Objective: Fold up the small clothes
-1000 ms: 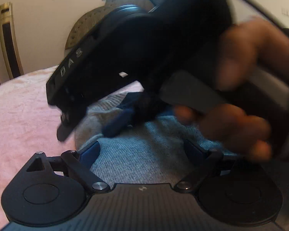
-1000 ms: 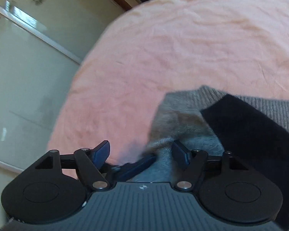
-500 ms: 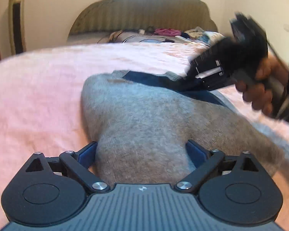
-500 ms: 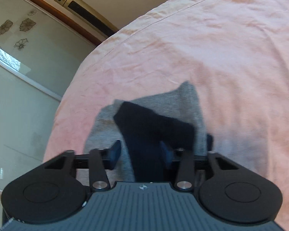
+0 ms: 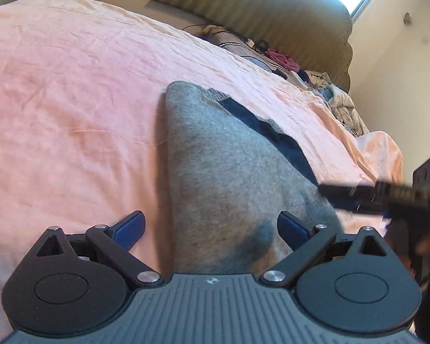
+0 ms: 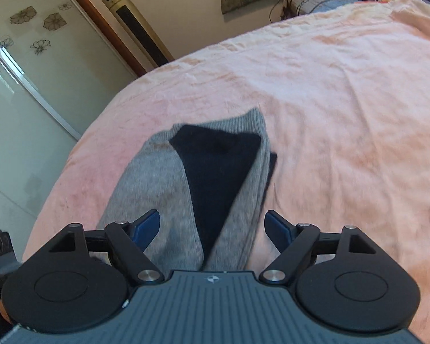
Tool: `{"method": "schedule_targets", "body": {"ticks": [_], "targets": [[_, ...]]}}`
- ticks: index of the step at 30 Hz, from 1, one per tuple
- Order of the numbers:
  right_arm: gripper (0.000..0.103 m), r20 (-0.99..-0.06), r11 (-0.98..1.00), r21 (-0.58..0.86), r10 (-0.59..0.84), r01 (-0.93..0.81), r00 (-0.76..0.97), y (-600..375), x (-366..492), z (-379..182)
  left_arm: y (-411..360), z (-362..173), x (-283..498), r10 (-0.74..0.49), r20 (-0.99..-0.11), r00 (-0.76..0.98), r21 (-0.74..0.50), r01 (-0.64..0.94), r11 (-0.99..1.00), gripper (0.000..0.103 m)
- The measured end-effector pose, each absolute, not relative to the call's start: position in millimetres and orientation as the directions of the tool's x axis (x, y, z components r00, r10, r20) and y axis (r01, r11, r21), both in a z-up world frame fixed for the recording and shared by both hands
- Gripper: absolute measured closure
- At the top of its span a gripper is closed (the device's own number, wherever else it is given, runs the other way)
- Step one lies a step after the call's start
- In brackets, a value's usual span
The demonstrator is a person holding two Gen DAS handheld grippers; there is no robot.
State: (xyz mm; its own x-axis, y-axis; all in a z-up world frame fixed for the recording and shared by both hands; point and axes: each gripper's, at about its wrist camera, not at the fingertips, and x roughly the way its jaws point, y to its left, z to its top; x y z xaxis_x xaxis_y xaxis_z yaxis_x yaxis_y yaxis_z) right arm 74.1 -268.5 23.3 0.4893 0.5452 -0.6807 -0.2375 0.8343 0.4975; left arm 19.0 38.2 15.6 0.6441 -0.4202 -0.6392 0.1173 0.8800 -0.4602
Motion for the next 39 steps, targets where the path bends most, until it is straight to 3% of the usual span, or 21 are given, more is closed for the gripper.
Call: {"method": "schedule_targets", "body": {"ticks": [1, 2, 3, 4, 6, 9, 10, 12, 13, 15, 18, 19, 20, 21, 23, 28, 32, 35, 37, 39], "targets": [[0.027, -0.698, 0.842, 0.484, 0.536, -0.238, 0.474, -262, 74, 16, 31, 16, 20, -0.386, -0.651, 0.654, -0.414, 0.121, 0.902, 0.013], [0.029, -0.69, 0.856, 0.442, 0.516, -0.269, 0.508, -256, 66, 16, 21, 17, 21, -0.343, -0.668, 0.66, -0.339, 0.139, 0.93, 0.027], [0.04, -0.7, 0.875, 0.379, 0.484, -0.302, 0.524, -247, 64, 16, 15, 17, 19, -0.331, -0.675, 0.659, -0.299, 0.167, 0.94, 0.046], [0.046, -0.709, 0.883, 0.329, 0.466, -0.336, 0.529, -242, 61, 16, 12, 19, 15, -0.334, -0.677, 0.655, -0.274, 0.197, 0.941, 0.048], [0.06, -0.707, 0.869, 0.36, 0.492, -0.34, 0.508, -249, 65, 16, 13, 21, 12, -0.326, -0.683, 0.653, -0.226, 0.236, 0.945, 0.053], [0.06, -0.687, 0.85, 0.42, 0.526, -0.317, 0.501, -264, 54, 15, 23, 25, 2, -0.338, -0.691, 0.639, -0.214, 0.266, 0.94, 0.053], [0.053, -0.681, 0.846, 0.432, 0.532, -0.312, 0.502, -265, 48, 16, 26, 28, -3, -0.333, -0.689, 0.644, -0.216, 0.256, 0.942, 0.052], [0.029, -0.673, 0.845, 0.461, 0.532, -0.271, 0.514, -270, 36, 22, 28, 38, -25, -0.313, -0.652, 0.691, -0.167, 0.272, 0.948, 0.053], [0.026, -0.65, 0.834, 0.484, 0.545, -0.265, 0.53, -275, 28, 27, 25, 42, -40, -0.287, -0.631, 0.72, -0.092, 0.298, 0.95, 0.049], [0.024, -0.609, 0.801, 0.541, 0.583, -0.257, 0.538, -283, 14, 34, 15, 39, -58, -0.221, -0.63, 0.745, 0.028, 0.306, 0.952, 0.039], [0.025, -0.627, 0.798, 0.539, 0.594, -0.27, 0.504, -274, 1, 33, 7, 26, -62, -0.193, -0.659, 0.727, 0.062, 0.308, 0.95, 0.039], [0.026, -0.652, 0.811, 0.512, 0.582, -0.283, 0.487, -266, -1, 30, 6, 25, -61, -0.185, -0.655, 0.732, 0.061, 0.295, 0.953, 0.039], [0.036, -0.672, 0.821, 0.488, 0.57, -0.295, 0.474, -258, 0, 25, 5, 25, -57, -0.181, -0.656, 0.733, 0.051, 0.282, 0.958, 0.039], [0.053, -0.698, 0.838, 0.457, 0.546, -0.299, 0.462, -251, 0, 20, 4, 25, -54, -0.181, -0.656, 0.733, 0.04, 0.274, 0.961, 0.039], [0.063, -0.716, 0.859, 0.401, 0.51, -0.318, 0.477, -244, -2, 18, 3, 28, -52, -0.203, -0.655, 0.728, 0.027, 0.291, 0.956, 0.039], [0.064, -0.701, 0.847, 0.45, 0.531, -0.282, 0.476, -258, -2, 22, 3, 37, -72, -0.284, -0.654, 0.701, -0.007, 0.37, 0.929, 0.037], [0.064, -0.713, 0.851, 0.444, 0.524, -0.28, 0.466, -255, -1, 16, -3, 18, -62, -0.203, -0.697, 0.687, 0.042, 0.323, 0.946, 0.034], [0.064, -0.715, 0.855, 0.432, 0.519, -0.289, 0.467, -251, -2, 17, 3, 16, -60, -0.219, -0.694, 0.686, 0.003, 0.307, 0.952, 0.036], [0.069, -0.721, 0.856, 0.423, 0.516, -0.297, 0.462, -252, -3, 18, 6, 19, -61, -0.232, -0.695, 0.68, -0.016, 0.309, 0.951, 0.048], [0.074, -0.722, 0.855, 0.416, 0.518, -0.31, 0.46, -253, -4, 20, 8, 22, -63, -0.245, -0.697, 0.674, -0.03, 0.314, 0.949, 0.067]]}}
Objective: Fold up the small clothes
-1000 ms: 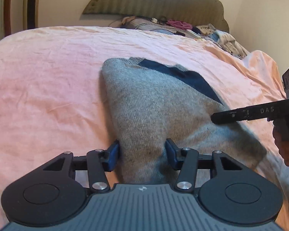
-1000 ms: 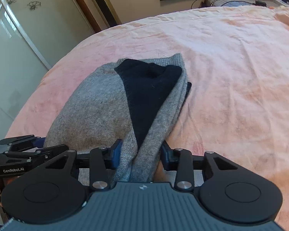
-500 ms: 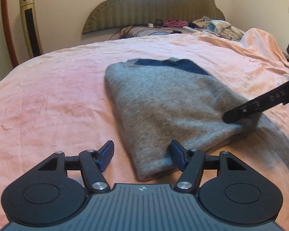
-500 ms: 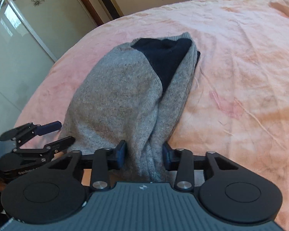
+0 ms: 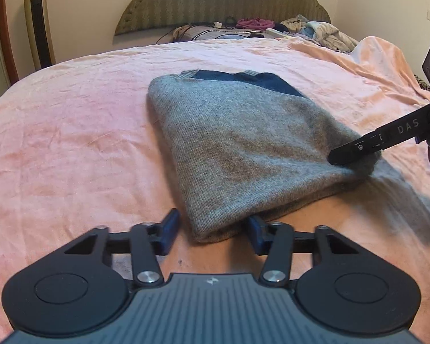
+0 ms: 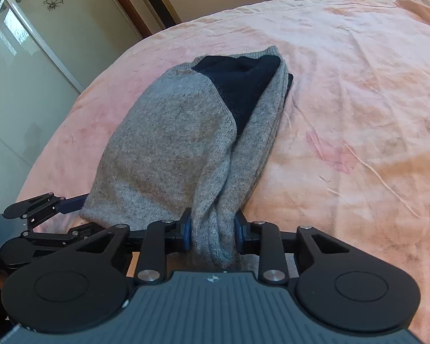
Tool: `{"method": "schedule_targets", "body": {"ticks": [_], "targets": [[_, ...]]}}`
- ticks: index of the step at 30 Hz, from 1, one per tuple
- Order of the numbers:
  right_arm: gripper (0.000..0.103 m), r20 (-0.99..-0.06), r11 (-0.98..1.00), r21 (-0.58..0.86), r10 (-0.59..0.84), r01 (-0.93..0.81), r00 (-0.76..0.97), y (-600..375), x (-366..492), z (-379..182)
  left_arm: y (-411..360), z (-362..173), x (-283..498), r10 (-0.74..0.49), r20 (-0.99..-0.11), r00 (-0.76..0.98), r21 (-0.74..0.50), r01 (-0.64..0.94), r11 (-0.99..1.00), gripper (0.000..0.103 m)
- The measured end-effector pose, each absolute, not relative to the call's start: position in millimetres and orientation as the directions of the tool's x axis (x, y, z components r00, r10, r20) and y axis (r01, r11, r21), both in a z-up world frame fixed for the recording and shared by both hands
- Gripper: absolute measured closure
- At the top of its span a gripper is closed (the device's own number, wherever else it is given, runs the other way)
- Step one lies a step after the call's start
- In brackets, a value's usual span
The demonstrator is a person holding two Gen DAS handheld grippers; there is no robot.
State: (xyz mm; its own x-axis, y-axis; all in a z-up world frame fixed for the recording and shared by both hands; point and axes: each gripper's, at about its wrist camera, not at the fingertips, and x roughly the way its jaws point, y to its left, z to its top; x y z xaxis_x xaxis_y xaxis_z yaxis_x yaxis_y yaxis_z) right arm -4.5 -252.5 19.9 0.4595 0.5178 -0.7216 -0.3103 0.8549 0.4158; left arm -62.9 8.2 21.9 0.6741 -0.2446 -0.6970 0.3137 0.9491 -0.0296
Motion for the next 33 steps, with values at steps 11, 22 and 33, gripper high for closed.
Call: {"method": "schedule_targets", "body": {"ticks": [11, 22, 33], "targets": [[0.079, -0.718, 0.852, 0.406, 0.521, -0.33, 0.461, -255, -11, 20, 21, 26, -63, -0.257, -0.708, 0.658, -0.077, 0.289, 0.954, 0.091], [0.064, -0.66, 0.82, 0.464, 0.572, -0.334, 0.487, -271, -9, 39, 44, 39, -85, -0.356, -0.71, 0.607, -0.163, 0.35, 0.922, 0.095], [0.051, -0.737, 0.907, 0.281, 0.414, -0.315, 0.534, -204, 136, 31, -25, 22, -26, -0.363, -0.677, 0.64, -0.114, 0.396, 0.911, 0.093]]}}
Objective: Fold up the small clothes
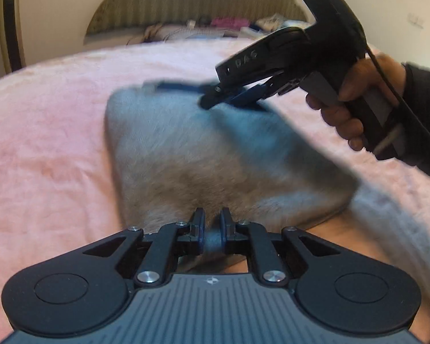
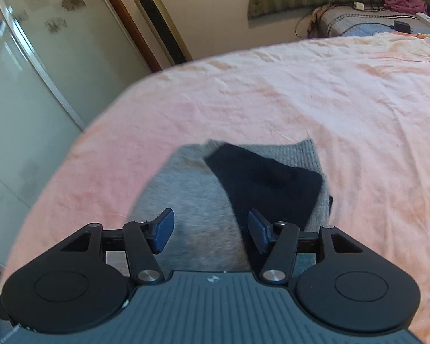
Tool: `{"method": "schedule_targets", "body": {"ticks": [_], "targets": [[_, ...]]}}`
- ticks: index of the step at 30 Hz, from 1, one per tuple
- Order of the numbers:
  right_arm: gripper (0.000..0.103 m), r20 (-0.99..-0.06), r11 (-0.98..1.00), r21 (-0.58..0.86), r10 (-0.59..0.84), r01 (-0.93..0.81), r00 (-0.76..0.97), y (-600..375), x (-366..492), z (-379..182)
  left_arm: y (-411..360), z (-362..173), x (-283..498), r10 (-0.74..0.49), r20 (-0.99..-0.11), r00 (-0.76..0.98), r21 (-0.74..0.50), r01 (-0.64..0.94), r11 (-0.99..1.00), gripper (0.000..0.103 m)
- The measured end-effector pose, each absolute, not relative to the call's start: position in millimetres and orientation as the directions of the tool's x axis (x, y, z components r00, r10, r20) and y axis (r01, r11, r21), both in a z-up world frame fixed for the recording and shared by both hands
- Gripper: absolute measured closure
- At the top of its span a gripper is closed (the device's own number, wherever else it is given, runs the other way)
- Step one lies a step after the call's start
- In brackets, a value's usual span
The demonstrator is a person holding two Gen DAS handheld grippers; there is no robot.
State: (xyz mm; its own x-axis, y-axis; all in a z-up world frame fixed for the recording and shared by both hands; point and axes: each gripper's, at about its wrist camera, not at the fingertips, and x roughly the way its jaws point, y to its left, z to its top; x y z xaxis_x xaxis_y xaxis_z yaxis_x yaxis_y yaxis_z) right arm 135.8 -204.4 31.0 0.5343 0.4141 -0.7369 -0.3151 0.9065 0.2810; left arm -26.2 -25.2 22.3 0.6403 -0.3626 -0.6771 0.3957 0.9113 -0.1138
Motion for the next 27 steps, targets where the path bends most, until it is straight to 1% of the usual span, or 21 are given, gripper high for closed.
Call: {"method": "schedule_targets", "body": {"ticks": [1, 2, 3, 5, 7, 8, 9, 10, 11, 12, 14, 15, 16, 17, 18, 19, 20, 22, 25, 26, 27], "targets": [[0.05, -0.709, 0.905, 0.261, 0.417, -0.337, 0.569, -208, 139, 25, -20, 19, -25, -0.385, -0.66, 0.645, -0.146, 0.393, 0.908, 0.093], [0.051, -0.699, 0.896, 0.312, 0.441, -0.315, 0.564, -216, 146, 22, -16, 19, -24, -0.399, -0.658, 0.638, -0.176, 0.385, 0.906, 0.093], [0.054, -0.7, 0.89, 0.367, 0.457, -0.272, 0.549, -223, 150, 24, -12, 23, -25, -0.401, -0.667, 0.628, -0.197, 0.37, 0.908, 0.092], [0.057, -0.715, 0.9, 0.355, 0.437, -0.254, 0.546, -225, 143, 34, -4, 30, -32, -0.411, -0.669, 0.619, -0.225, 0.358, 0.906, 0.092], [0.052, -0.689, 0.893, 0.356, 0.45, -0.276, 0.568, -231, 118, 47, 9, 37, -41, -0.41, -0.656, 0.633, -0.242, 0.339, 0.909, 0.085], [0.043, -0.668, 0.879, 0.381, 0.476, -0.286, 0.572, -239, 105, 51, 19, 38, -45, -0.411, -0.648, 0.641, -0.263, 0.318, 0.911, 0.075], [0.032, -0.648, 0.86, 0.426, 0.506, -0.28, 0.569, -252, 89, 52, 31, 38, -46, -0.418, -0.638, 0.646, -0.301, 0.29, 0.908, 0.055], [0.028, -0.637, 0.844, 0.464, 0.529, -0.269, 0.56, -263, 78, 51, 45, 37, -45, -0.419, -0.632, 0.652, -0.351, 0.242, 0.905, 0.04], [0.026, -0.635, 0.823, 0.507, 0.557, -0.255, 0.535, -274, 67, 45, 56, 34, -43, -0.408, -0.632, 0.659, -0.389, 0.186, 0.902, 0.015], [0.026, -0.641, 0.804, 0.547, 0.582, -0.235, 0.501, -285, 55, 38, 70, 29, -40, -0.394, -0.629, 0.67, -0.437, 0.115, 0.892, 0.012], [0.026, -0.648, 0.776, 0.603, 0.612, -0.185, 0.453, -299, 39, 22, 85, 17, -31, -0.445, -0.626, 0.641, -0.541, 0.054, 0.839, 0.013], [0.029, -0.644, 0.754, 0.634, 0.637, -0.171, 0.423, -302, 33, 13, 88, 15, -25, -0.474, -0.602, 0.642, -0.578, 0.059, 0.814, 0.013], [0.029, -0.615, 0.729, 0.659, 0.664, -0.185, 0.426, -302, 26, 10, 86, 13, -20, -0.503, -0.594, 0.628, -0.603, 0.066, 0.795, 0.013], [0.033, -0.602, 0.707, 0.683, 0.688, -0.184, 0.405, -300, 24, 7, 83, 12, -14, -0.536, -0.586, 0.607, -0.632, 0.071, 0.772, 0.016], [0.056, -0.6, 0.689, 0.701, 0.709, -0.184, 0.371, -295, 23, 4, 79, 9, -6, -0.597, -0.575, 0.56, -0.678, 0.081, 0.73, 0.053], [0.071, -0.614, 0.689, 0.701, 0.715, -0.185, 0.335, -288, 24, 1, 72, 4, 0, -0.648, -0.576, 0.498, -0.712, 0.083, 0.697, 0.077], [0.08, -0.635, 0.705, 0.678, 0.704, -0.207, 0.319, -279, 22, -2, 63, 0, 3, -0.654, -0.604, 0.456, -0.708, 0.069, 0.703, 0.089], [0.081, -0.644, 0.721, 0.646, 0.691, -0.25, 0.327, -273, 18, 4, 53, 8, -5, -0.611, -0.63, 0.479, -0.646, 0.112, 0.755, 0.091], [0.081, -0.625, 0.721, 0.626, 0.692, -0.296, 0.362, -283, 5, 21, 63, 23, -24, -0.593, -0.621, 0.513, -0.621, 0.14, 0.771, 0.093], [0.081, -0.635, 0.733, 0.614, 0.679, -0.294, 0.367, -286, 2, 20, 65, 23, -27, -0.577, -0.633, 0.516, -0.6, 0.144, 0.787, 0.093], [0.082, -0.659, 0.752, 0.593, 0.659, -0.289, 0.363, -286, 0, 16, 64, 20, -30, -0.532, -0.669, 0.52, -0.547, 0.14, 0.825, 0.092]]}}
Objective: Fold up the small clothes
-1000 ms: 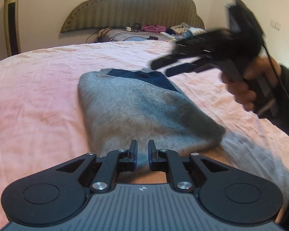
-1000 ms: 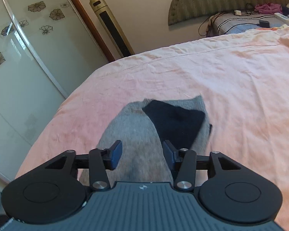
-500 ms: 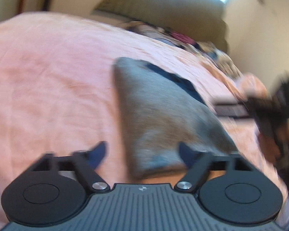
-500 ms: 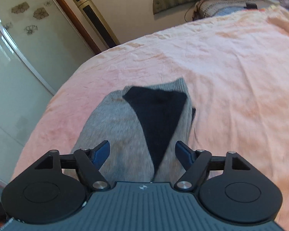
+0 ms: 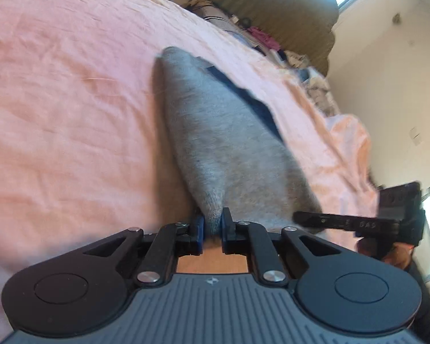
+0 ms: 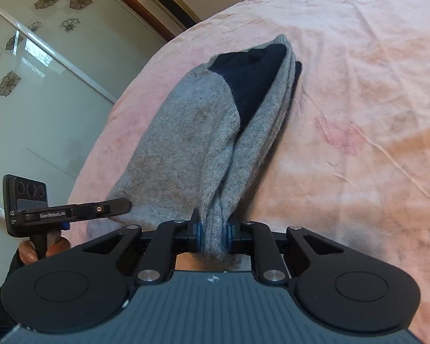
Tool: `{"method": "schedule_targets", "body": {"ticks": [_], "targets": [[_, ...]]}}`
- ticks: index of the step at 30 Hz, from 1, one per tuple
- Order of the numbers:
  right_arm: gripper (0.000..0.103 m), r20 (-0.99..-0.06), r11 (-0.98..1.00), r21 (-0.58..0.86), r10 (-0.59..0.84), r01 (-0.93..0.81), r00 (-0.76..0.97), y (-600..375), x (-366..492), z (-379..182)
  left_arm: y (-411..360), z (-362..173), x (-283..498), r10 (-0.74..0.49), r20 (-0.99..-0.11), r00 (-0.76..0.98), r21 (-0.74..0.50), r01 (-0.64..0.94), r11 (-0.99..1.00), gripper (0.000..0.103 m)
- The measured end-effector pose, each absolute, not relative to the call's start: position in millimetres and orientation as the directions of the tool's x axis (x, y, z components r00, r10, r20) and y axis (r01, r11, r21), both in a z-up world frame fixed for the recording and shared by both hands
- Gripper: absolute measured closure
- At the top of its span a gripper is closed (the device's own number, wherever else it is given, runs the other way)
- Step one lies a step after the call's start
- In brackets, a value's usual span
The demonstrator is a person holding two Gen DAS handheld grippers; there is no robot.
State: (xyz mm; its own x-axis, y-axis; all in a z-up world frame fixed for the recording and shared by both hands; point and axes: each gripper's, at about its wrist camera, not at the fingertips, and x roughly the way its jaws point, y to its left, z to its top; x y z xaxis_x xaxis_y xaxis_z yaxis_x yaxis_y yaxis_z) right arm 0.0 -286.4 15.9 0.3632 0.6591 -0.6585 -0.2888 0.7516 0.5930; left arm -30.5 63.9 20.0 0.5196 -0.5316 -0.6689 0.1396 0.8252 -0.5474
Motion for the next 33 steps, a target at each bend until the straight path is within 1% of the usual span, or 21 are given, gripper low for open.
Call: {"method": "schedule_targets", "body": {"ticks": [1, 2, 4, 5, 6, 7, 8, 9, 10, 11, 13, 14, 16, 18, 20, 23, 26, 33], "targets": [[0.082, -0.671, 0.762, 0.58, 0.648, -0.288, 0.36, -285, 0, 10, 62, 15, -32, -0.5, -0.69, 0.523, -0.509, 0.14, 0.849, 0.092], [0.083, -0.652, 0.753, 0.59, 0.657, -0.291, 0.379, -285, -3, 8, 61, 12, -36, -0.488, -0.684, 0.542, -0.49, 0.154, 0.858, 0.09], [0.072, -0.64, 0.753, 0.605, 0.653, -0.259, 0.405, -285, -7, 10, 56, 22, -50, -0.442, -0.677, 0.588, -0.428, 0.174, 0.887, 0.088], [0.057, -0.635, 0.765, 0.594, 0.636, -0.248, 0.439, -285, -13, 16, 50, 30, -59, -0.406, -0.673, 0.618, -0.377, 0.187, 0.907, 0.08], [0.038, -0.627, 0.786, 0.567, 0.607, -0.249, 0.488, -289, -24, 24, 44, 38, -70, -0.369, -0.662, 0.653, -0.319, 0.2, 0.926, 0.064], [0.029, -0.623, 0.814, 0.522, 0.568, -0.254, 0.539, -287, -36, 31, 39, 44, -82, -0.334, -0.644, 0.689, -0.267, 0.207, 0.941, 0.051], [0.015, -0.627, 0.845, 0.47, 0.522, -0.254, 0.578, -283, -47, 37, 31, 49, -92, -0.3, -0.619, 0.726, -0.23, 0.198, 0.953, 0.02], [0.008, -0.641, 0.874, 0.418, 0.476, -0.246, 0.602, -277, -56, 39, 26, 50, -103, -0.269, -0.592, 0.76, -0.213, 0.175, 0.961, 0.004], [0.007, -0.665, 0.903, 0.36, 0.424, -0.233, 0.615, -273, -63, 38, 21, 49, -111, -0.252, -0.568, 0.783, -0.203, 0.163, 0.966, 0.003], [0.007, -0.688, 0.925, 0.309, 0.379, -0.223, 0.619, -267, -69, 35, 16, 46, -114, -0.247, -0.571, 0.783, -0.189, 0.168, 0.967, 0.003], [0.005, -0.731, 0.958, 0.209, 0.287, -0.197, 0.619, -255, -80, 25, 4, 36, -109, -0.225, -0.624, 0.748, -0.178, 0.144, 0.973, 0.003], [0.0, -0.743, 0.965, 0.178, 0.26, -0.192, 0.616, -248, -84, 20, -1, 31, -104, -0.212, -0.646, 0.733, -0.177, 0.127, 0.976, 0.003], [0.0, -0.754, 0.981, 0.098, 0.183, -0.168, 0.631, -235, -92, 12, -5, 20, -98, -0.174, -0.667, 0.724, -0.161, 0.088, 0.983, 0.003], [0.0, -0.752, 0.989, 0.016, 0.109, -0.147, 0.65, -221, -97, 9, -7, 14, -97, -0.125, -0.66, 0.741, -0.118, 0.062, 0.991, 0.003], [0.0, -0.734, 0.994, 0.008, 0.08, -0.11, 0.674, -215, -99, 7, -6, 9, -99, -0.094, -0.648, 0.755, -0.092, 0.046, 0.995, 0.0], [0.0, -0.704, 0.998, 0.028, 0.054, -0.049, 0.708, -212, -97, 3, -10, 7, -101, -0.074, -0.65, 0.757, -0.06, 0.046, 0.997, 0.0], [0.0, -0.644, 1.0, 0.011, 0.026, -0.024, 0.765, -206, -102, -5, -10, 7, -102, -0.069, -0.65, 0.757, -0.053, 0.045, 0.998, 0.0], [0.0, -0.638, 1.0, 0.015, 0.027, -0.023, 0.77, -206, -103, -5, -15, 7, -101, -0.055, -0.656, 0.753, -0.031, 0.046, 0.998, 0.0]]}}
